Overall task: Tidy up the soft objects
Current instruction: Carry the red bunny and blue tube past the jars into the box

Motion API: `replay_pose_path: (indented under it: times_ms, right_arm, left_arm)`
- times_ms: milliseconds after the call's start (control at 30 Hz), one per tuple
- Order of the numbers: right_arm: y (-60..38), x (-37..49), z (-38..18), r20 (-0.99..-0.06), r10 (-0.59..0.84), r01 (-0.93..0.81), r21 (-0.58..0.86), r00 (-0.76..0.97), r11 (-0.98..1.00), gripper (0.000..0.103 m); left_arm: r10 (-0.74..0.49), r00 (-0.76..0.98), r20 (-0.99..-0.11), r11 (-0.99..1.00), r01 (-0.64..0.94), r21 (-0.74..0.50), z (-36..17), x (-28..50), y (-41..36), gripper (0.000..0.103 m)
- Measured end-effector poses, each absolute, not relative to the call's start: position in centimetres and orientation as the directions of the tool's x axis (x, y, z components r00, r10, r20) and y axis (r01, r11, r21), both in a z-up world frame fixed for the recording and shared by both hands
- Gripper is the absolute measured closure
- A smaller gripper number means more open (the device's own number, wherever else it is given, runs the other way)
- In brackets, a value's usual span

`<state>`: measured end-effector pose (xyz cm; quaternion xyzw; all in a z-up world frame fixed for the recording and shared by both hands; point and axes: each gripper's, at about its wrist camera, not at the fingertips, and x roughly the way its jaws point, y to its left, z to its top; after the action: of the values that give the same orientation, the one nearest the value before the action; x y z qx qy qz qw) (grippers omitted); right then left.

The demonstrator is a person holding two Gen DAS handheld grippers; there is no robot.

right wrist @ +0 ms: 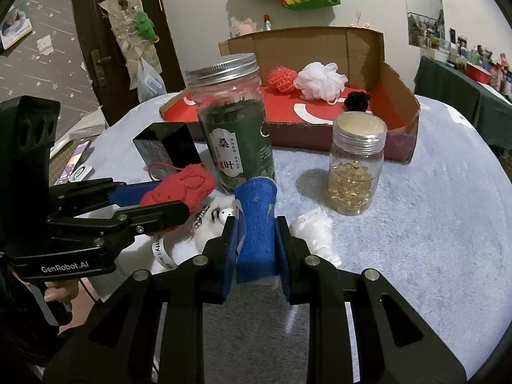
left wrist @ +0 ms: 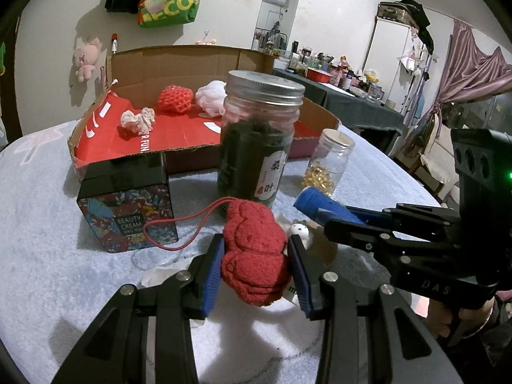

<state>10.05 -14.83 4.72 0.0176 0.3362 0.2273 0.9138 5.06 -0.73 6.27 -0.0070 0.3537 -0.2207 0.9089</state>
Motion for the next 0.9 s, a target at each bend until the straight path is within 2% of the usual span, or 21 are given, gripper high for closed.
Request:
replay_pose_path:
  times_ms: [533, 900]
  right_arm:
    - [-17.5, 9.5, 5.1, -0.602, 0.406, -0.365, 0.197, 0.688, 0.910, 0.081]
    - [-21.2, 9.8, 4.9, -0.617, 0.376, -0.298, 0.230, 0.691, 0.926, 0.081]
  left_arm:
    - [-0.394, 0.672, -0.628, 0.914, 0.360, -0.188, 7.6, 3.6, 2.9, 0.061]
    - [-0.309, 0.721, -0.621, 0.950, 0.265, -0.165, 7.7, 3.0, 8.2, 0.061]
